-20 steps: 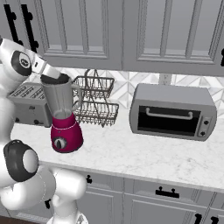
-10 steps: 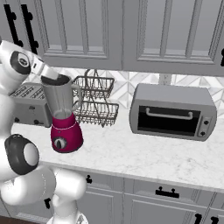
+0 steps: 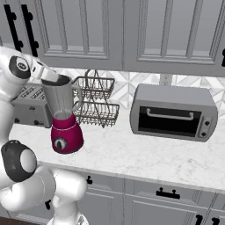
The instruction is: Close the lid blender by securely placing the lid on top.
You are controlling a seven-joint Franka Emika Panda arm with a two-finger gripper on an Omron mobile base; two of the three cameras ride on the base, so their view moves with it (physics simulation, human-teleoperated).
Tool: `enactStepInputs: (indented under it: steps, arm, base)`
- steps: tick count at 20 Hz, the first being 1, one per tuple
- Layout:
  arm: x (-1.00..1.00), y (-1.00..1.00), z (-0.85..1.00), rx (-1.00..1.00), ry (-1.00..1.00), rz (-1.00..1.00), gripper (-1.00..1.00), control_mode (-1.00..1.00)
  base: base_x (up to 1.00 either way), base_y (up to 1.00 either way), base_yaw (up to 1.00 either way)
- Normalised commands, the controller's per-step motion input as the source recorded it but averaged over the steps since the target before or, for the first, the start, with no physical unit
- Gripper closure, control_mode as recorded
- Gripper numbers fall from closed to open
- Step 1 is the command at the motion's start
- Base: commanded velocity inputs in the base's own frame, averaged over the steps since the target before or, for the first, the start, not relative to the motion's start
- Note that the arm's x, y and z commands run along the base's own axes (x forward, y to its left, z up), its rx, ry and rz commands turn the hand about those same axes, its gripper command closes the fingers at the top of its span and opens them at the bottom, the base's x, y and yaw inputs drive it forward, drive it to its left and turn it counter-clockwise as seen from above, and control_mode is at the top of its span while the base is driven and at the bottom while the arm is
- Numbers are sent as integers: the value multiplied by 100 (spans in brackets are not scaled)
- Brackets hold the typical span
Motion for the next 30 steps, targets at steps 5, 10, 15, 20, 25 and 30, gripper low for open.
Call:
enactStepInputs:
  steps: [5, 10, 15, 20, 25, 30]
  arm:
    - [-7, 0, -86, -12, -8, 0, 100, -100]
    - [-16, 11, -72, -11, -2, 0, 100, -100]
    - [-26, 23, -45, -5, 2, 0, 100, -100]
    - [-26, 25, -61, -6, 0, 0, 100, -100]
    - [-22, 22, -81, -8, 0, 0, 100, -100]
    - [-17, 12, -100, -15, -1, 0, 100, -100]
  base:
    - [0, 0, 0]
    - [0, 0, 0]
    - [0, 0, 0]
    - [0, 0, 0]
    - [0, 0, 0]
    - [0, 0, 0]
